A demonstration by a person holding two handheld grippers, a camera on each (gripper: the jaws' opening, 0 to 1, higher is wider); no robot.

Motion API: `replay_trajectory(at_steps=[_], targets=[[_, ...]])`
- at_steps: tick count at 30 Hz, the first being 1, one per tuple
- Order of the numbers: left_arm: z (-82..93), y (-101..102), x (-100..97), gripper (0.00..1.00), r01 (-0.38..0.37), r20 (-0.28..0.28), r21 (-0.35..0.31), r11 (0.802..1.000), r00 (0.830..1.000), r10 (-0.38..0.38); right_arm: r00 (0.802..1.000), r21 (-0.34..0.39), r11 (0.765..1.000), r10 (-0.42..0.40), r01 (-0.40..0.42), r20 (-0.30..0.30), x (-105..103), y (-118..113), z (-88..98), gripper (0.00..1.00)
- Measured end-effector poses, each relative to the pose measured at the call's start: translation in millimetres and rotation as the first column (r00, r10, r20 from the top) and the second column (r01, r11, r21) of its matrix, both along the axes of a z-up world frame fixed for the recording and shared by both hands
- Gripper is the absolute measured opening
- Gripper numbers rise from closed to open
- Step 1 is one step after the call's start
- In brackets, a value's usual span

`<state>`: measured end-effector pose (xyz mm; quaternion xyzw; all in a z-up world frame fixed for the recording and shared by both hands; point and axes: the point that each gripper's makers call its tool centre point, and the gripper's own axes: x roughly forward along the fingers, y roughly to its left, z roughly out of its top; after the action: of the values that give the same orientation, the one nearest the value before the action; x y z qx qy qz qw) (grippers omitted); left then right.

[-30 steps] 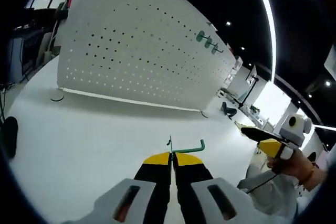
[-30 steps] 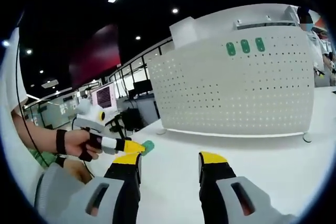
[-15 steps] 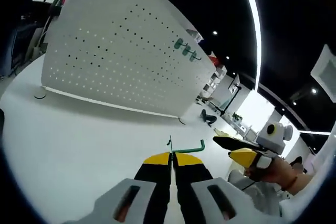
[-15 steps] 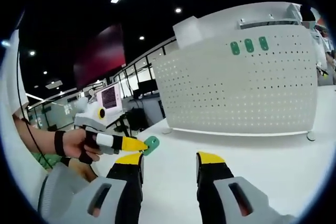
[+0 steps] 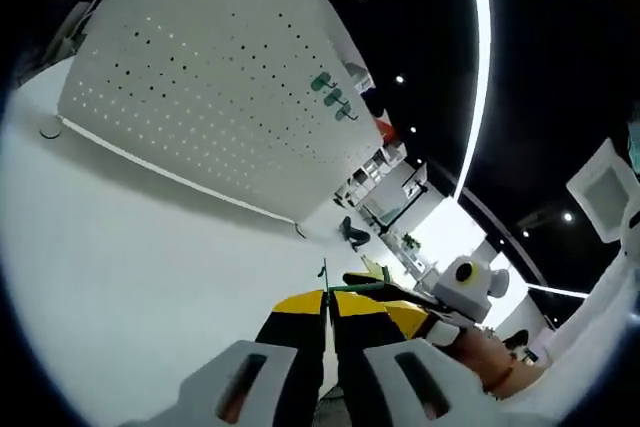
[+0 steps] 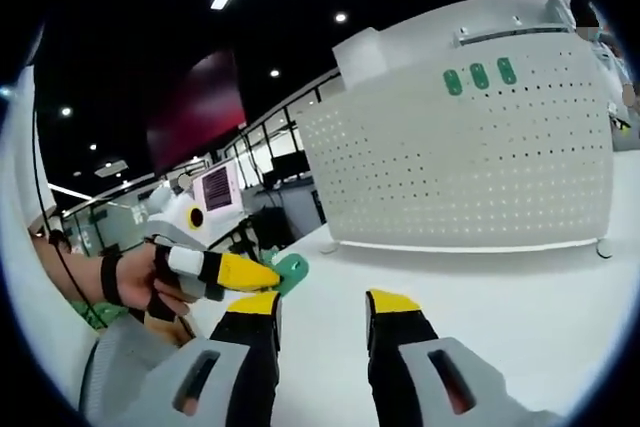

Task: Insert the hook assembly into the mounting plate slot until the hook locks in place.

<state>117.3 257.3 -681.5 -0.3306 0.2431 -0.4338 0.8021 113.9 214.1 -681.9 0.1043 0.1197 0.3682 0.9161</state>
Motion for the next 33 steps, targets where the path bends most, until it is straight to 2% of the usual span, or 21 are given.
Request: replay_trajectory(at_steps=[5,9,14,18,21,24,28,29,31,33], targets=[[4.2,-3.1,0.0,0.02,0.015,0.001,-0.024,1.0,1.0,-0.015,1.0,0.04,0.999,0.025,-0.026,0.013,-3.2,7.0,7.3,0.29],[7.0,-7.3,-2.9,0.02,0.042,0.009,-0.037,0.998,0.999,-0.041,0.999,0.039,0.999,0.037,-0.037,0.001,-3.8,9.8,6.1,0.26],[10.9,-13.8,-10.8,0.02,0.088,0.039,-0.041,0.995,0.996,-0.086,0.999,0.076,0.996,0.039,-0.039,-0.002,-5.8,10.2,10.8,0.22],[13.6,-16.6,-12.5,0.02,0.106,0.037,-0.063,0.992,0.994,-0.104,0.998,0.117,0.992,0.054,-0.052,-0.019,-9.8,9.7,14.0,0.16],[18.3,-18.0,-15.2,0.02,0.128,0.042,-0.092,0.987,0.991,-0.125,0.996,0.186,0.979,0.088,-0.081,-0.028,-15.3,11.8,20.3,0.12],[27.8,-18.2,-19.6,0.02,0.16,0.039,-0.164,0.973,0.987,-0.156,0.994,0.252,0.962,0.111,-0.102,-0.021,-19.5,12.6,30.1,0.1],[29.5,-18.6,-21.1,0.02,0.174,0.027,-0.185,0.967,0.985,-0.172,0.989,0.282,0.95,0.147,-0.136,-0.02,-23.8,15.9,35.0,0.06],[30.6,-18.5,-21.4,0.02,0.175,0.02,-0.194,0.965,0.984,-0.174,0.989,0.282,0.95,0.143,-0.131,-0.022,-23.0,15.6,34.5,0.06],[34.0,-18.3,-21.2,0.02,0.177,0.026,-0.212,0.961,0.984,-0.175,0.988,0.332,0.934,0.153,-0.133,-0.032,-23.5,16.5,38.9,0.05],[34.8,-19.0,-21.0,0.02,0.182,0.01,-0.225,0.957,0.983,-0.184,0.988,0.339,0.932,0.149,-0.128,-0.036,-23.0,15.7,39.2,0.04]])
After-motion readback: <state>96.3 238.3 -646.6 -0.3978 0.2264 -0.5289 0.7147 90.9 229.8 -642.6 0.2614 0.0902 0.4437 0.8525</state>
